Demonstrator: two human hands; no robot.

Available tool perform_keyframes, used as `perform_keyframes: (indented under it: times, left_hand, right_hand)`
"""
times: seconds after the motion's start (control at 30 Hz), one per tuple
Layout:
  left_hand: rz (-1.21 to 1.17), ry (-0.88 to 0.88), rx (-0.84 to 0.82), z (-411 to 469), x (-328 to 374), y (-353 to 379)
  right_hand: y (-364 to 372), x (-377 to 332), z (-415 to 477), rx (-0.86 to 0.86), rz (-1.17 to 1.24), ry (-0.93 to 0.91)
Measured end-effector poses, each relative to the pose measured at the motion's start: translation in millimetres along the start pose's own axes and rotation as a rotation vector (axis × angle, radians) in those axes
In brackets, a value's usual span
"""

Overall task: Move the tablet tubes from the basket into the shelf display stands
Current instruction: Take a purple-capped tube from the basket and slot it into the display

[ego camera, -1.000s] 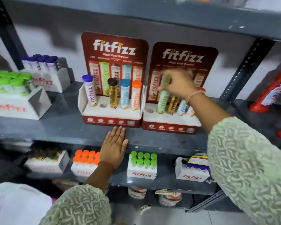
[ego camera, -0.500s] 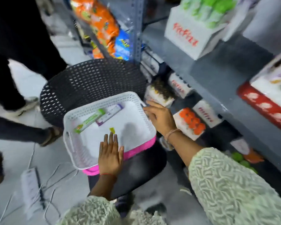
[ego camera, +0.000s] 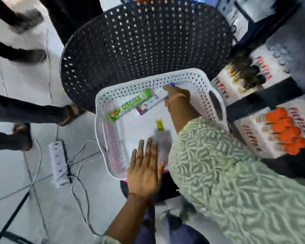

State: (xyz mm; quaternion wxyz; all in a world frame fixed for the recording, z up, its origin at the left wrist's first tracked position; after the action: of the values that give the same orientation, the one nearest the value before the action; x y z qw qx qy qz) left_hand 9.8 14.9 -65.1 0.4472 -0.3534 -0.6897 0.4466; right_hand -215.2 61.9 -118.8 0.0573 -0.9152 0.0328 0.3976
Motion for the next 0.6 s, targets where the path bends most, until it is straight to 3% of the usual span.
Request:
perform_keyframes:
  times: [0.13,0.33,0.43,0.6]
  left_hand:
    - [0.009,-0.002,-0.030,-1,1,-4]
    - [-0.069,0.032,-0.089,-1,33,-21]
    - [-0.129,0.209,-0.056,-1,98,-38]
    - [-0.279,0.703,0.039,-23,249,-69]
  right_hand:
    - [-16,-11,-13,-0.090,0.128,-0.151]
    - [-127,-69,-103,-0.015,0.419,-0.402]
    - [-210,-97,-164,0.069,0.469,-0.520]
    - [-357,-122,-263,0.318,0.419,-0.691]
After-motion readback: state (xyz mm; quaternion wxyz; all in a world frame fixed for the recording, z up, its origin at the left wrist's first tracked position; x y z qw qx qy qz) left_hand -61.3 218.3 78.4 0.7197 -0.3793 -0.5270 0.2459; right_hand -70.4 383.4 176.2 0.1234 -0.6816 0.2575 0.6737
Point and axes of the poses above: each hand's wrist, its own z-axis towards the middle knuckle, its own y-axis out of the palm, x = y × z, the point moved 4 cm from there along z, towards the middle knuckle, and after that the axes turned 10 degrees about -y, right-handed, at the moved point
